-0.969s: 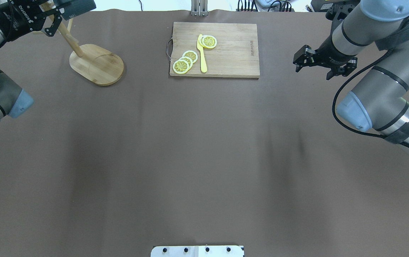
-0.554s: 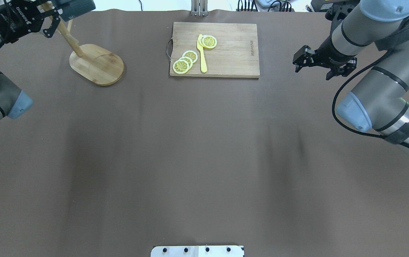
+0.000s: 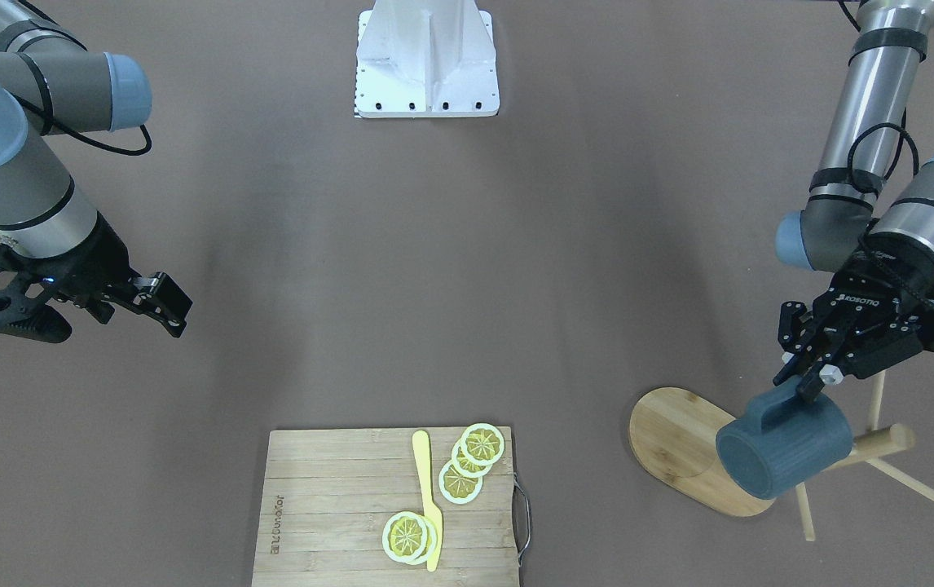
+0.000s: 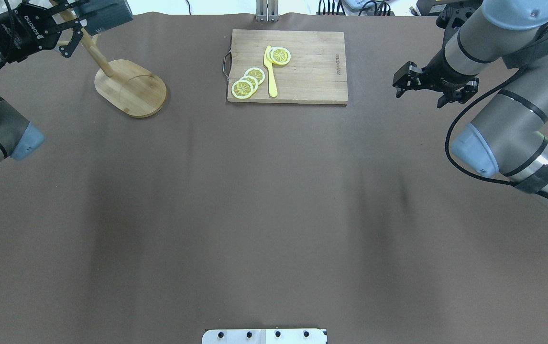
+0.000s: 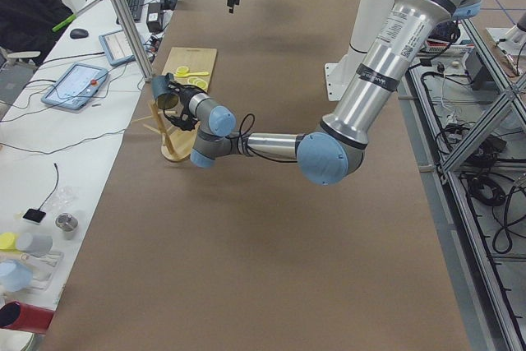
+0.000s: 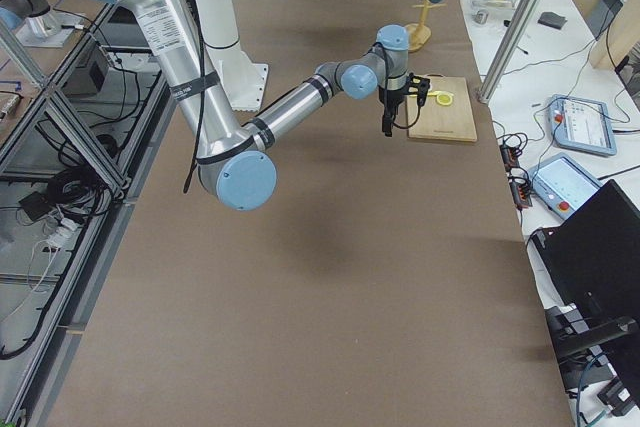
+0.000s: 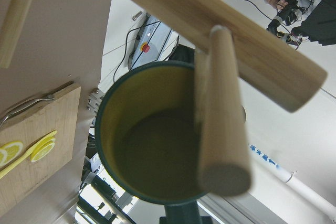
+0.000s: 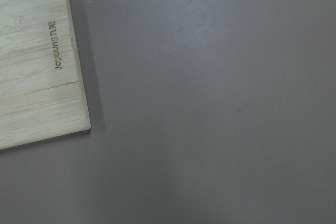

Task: Hang cup on storage rack
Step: 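Maneuver the mug handle onto a stand peg with the left gripper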

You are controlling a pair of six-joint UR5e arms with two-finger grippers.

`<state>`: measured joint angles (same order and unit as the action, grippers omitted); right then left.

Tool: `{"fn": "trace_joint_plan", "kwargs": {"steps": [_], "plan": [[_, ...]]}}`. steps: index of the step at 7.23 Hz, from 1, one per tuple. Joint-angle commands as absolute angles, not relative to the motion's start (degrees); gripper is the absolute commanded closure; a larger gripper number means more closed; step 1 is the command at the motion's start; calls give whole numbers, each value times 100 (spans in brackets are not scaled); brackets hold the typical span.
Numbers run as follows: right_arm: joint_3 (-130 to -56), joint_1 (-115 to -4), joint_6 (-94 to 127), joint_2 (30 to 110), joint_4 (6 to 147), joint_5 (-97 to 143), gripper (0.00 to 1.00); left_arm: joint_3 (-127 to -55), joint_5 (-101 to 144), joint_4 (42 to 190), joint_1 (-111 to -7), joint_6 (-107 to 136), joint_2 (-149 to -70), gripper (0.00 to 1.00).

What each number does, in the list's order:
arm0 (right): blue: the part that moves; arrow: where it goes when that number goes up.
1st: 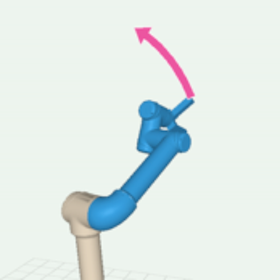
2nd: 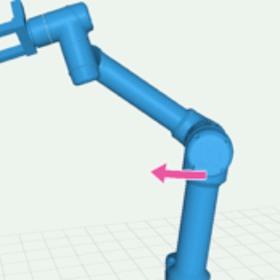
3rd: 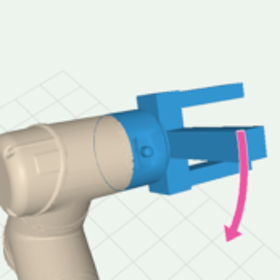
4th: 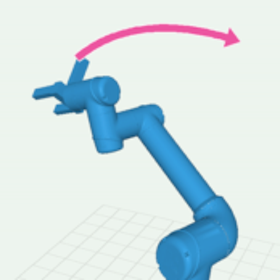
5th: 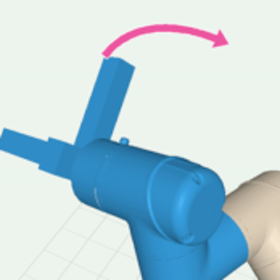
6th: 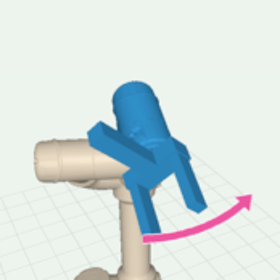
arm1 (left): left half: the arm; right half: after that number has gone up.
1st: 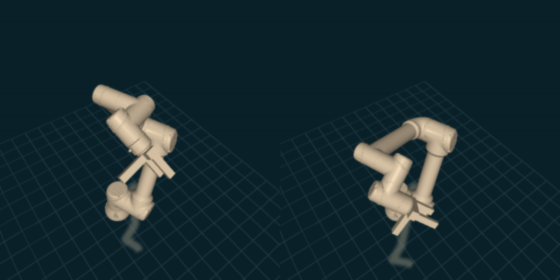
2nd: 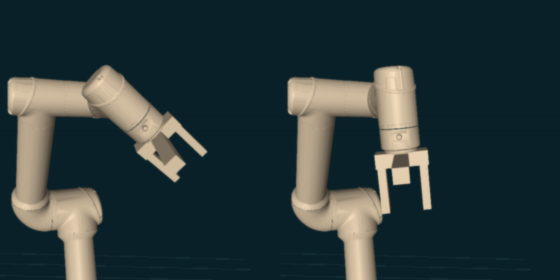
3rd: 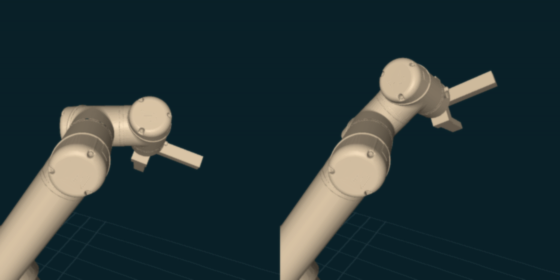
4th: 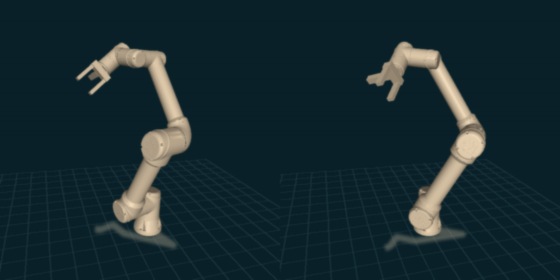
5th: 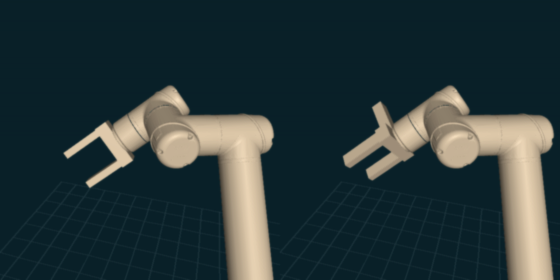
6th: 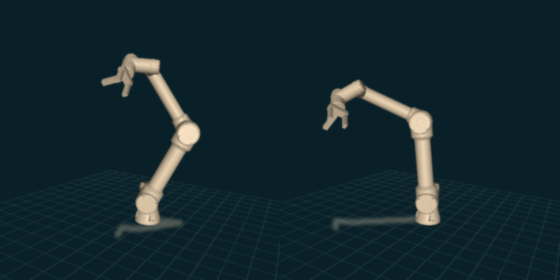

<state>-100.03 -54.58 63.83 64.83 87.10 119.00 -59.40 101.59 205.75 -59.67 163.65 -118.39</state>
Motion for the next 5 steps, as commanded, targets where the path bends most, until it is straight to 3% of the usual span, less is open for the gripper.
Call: {"fn": "trace_joint_plan", "kwargs": {"steps": [1, 5], "plan": [[-10002, -5458, 6390, 6478, 8710, 11900, 0, -5915, 10222, 20619, -5985, 16365, -11839, 100], [-10002, -5449, 6390, 6469, 8710, 11900, 0, -5775, 10187, 20619, -6170, 16479, -11839, 100]]}}
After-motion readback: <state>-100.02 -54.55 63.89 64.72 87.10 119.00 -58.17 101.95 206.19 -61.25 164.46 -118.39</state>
